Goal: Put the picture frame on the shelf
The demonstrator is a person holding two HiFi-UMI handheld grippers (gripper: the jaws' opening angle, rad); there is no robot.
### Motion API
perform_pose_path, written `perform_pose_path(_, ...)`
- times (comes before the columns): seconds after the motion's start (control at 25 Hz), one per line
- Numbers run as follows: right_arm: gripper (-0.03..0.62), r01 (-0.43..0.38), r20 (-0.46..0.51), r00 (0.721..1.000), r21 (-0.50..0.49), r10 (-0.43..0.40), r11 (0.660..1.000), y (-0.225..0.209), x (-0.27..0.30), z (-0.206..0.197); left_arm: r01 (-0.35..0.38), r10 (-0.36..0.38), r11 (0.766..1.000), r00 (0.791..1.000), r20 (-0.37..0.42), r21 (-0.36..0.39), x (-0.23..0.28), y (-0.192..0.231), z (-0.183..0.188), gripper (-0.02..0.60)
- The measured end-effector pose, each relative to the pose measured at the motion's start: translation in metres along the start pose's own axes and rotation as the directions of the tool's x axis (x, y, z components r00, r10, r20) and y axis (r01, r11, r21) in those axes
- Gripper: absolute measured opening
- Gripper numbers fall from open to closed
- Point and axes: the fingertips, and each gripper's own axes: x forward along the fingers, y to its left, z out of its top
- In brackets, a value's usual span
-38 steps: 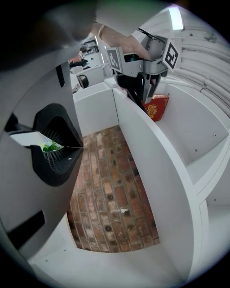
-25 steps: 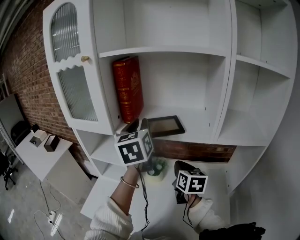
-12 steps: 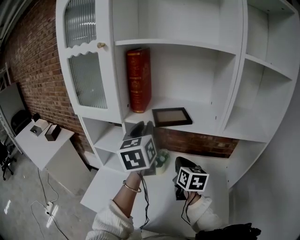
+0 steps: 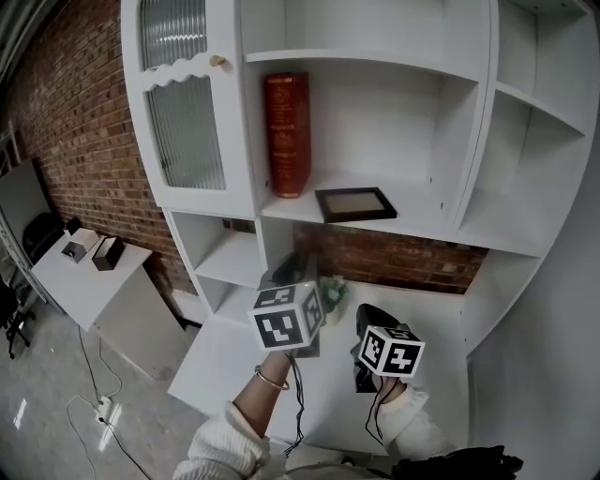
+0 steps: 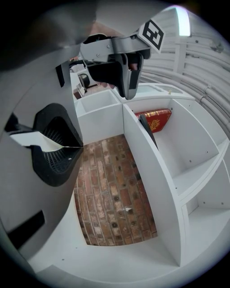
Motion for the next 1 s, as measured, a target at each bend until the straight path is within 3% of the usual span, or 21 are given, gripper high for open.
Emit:
perform_pose_path(0.4, 0.025, 0.081, -0.041, 0.996, 0.037, -0.08, 0.996, -0.002, -0.021, -0.057, 0.049, -0.05, 0.999, 0.993, -0.111, -0.017, -0.029, 0.014, -0.085, 0.087)
perform_pose_path(0.76, 0.025, 0.093, -0.104, 0.99, -0.018, -0.094, 0.996, 0.006, -0.038, -0.09, -0.002, -0.008, 0.998, 0.983, -0.185, -0.056, -0.053, 0.032, -0.143, 0.049)
perform_pose_path(1.0, 0.025, 0.101, -0.125, 0.987, -0.013, -0.101, 0.995, 0.005, -0.055, -0.109, 0.003, -0.026, 0.994, 0.978, -0.209, -0.109, -0.071, 0.029, -0.172, 0.025)
